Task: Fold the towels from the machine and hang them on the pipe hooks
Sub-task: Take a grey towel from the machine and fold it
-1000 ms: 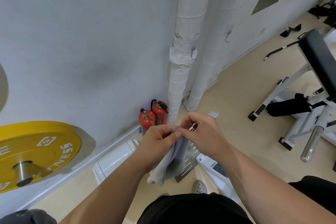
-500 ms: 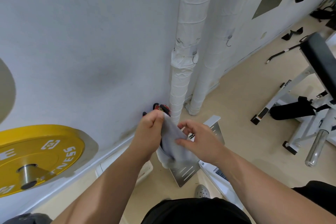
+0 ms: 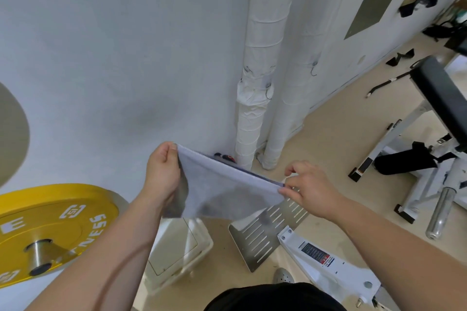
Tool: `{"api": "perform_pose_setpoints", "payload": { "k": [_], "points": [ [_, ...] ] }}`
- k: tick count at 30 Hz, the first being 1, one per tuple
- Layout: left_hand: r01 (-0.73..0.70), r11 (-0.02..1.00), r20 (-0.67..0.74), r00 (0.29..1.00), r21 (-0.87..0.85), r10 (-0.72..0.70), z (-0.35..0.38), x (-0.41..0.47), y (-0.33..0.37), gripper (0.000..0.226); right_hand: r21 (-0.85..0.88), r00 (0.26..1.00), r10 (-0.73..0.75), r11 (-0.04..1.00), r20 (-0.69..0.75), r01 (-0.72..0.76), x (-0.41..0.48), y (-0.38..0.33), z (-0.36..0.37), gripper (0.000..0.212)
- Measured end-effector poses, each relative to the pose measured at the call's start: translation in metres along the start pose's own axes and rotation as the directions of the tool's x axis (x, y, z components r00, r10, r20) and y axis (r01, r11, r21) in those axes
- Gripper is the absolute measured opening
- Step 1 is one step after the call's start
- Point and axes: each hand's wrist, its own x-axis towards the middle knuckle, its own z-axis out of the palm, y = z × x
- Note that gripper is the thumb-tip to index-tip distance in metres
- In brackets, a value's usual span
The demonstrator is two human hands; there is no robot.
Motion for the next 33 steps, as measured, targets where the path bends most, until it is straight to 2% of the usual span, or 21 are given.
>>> {"api": "perform_pose_setpoints", "payload": {
  "k": [3, 7, 10, 14, 17, 19, 22, 25, 27, 31, 33],
  "points": [
    [0.027, 0.999, 0.001, 1.0, -0.023, -0.027, 0.001, 0.001, -0.002, 0.034, 0.127, 0.996, 0.085, 0.988, 0.022, -0.087, 0.001, 0.009, -0.029, 0.042],
    [0.036, 0.996, -0.021, 0.999, -0.077, -0.038, 0.009, 0.004, 0.003, 0.032, 0.243, 0.966, 0.258, 0.939, -0.033, -0.243, 0.004, 0.004, -0.065, 0.023],
    [0.045, 0.991, -0.024, 0.999, -0.127, -0.048, 0.017, 0.006, 0.011, 0.03, 0.421, 0.935, 0.339, 0.867, -0.107, -0.267, 0.007, -0.004, -0.083, 0.023],
    [0.014, 0.99, -0.033, 0.999, -0.144, -0.018, 0.024, 0.008, 0.022, 0.032, 0.751, 0.872, 0.475, 0.616, -0.114, -0.237, 0.009, -0.013, -0.09, 0.024],
    [-0.017, 0.995, -0.031, 0.999, -0.099, 0.014, 0.024, 0.011, 0.023, 0.031, 0.884, 0.838, 0.541, 0.426, -0.079, -0.192, 0.008, -0.012, -0.089, 0.023],
    [-0.006, 0.997, -0.011, 1.0, -0.076, 0.005, 0.023, 0.009, 0.022, 0.032, 0.906, 0.809, 0.587, 0.357, -0.028, -0.227, 0.007, -0.011, -0.086, 0.022],
    [0.062, 0.994, 0.065, 0.996, -0.086, -0.056, 0.023, 0.0, 0.021, 0.034, 0.857, 0.767, 0.637, 0.355, 0.07, -0.374, 0.005, -0.004, -0.072, 0.022],
    [0.151, 0.973, 0.067, 0.988, -0.176, -0.141, 0.024, -0.01, 0.021, 0.034, 0.804, 0.755, 0.628, 0.341, 0.19, -0.487, 0.0, -0.001, -0.059, 0.007],
    [0.2, 0.953, 0.005, 0.979, -0.227, -0.204, 0.028, -0.015, 0.02, 0.035, 0.816, 0.767, 0.607, 0.324, 0.209, -0.478, 0.0, -0.005, -0.054, 0.004],
    [0.278, 0.925, -0.089, 0.947, -0.26, -0.31, 0.028, -0.02, 0.014, 0.028, 0.923, 0.832, 0.459, 0.059, 0.312, -0.379, 0.005, -0.021, -0.051, 0.016],
    [0.236, 0.947, -0.109, 0.958, -0.218, -0.264, 0.025, -0.02, 0.012, 0.02, 0.924, 0.833, 0.461, 0.064, 0.307, -0.377, 0.006, -0.023, -0.048, 0.017]
  ]
}}
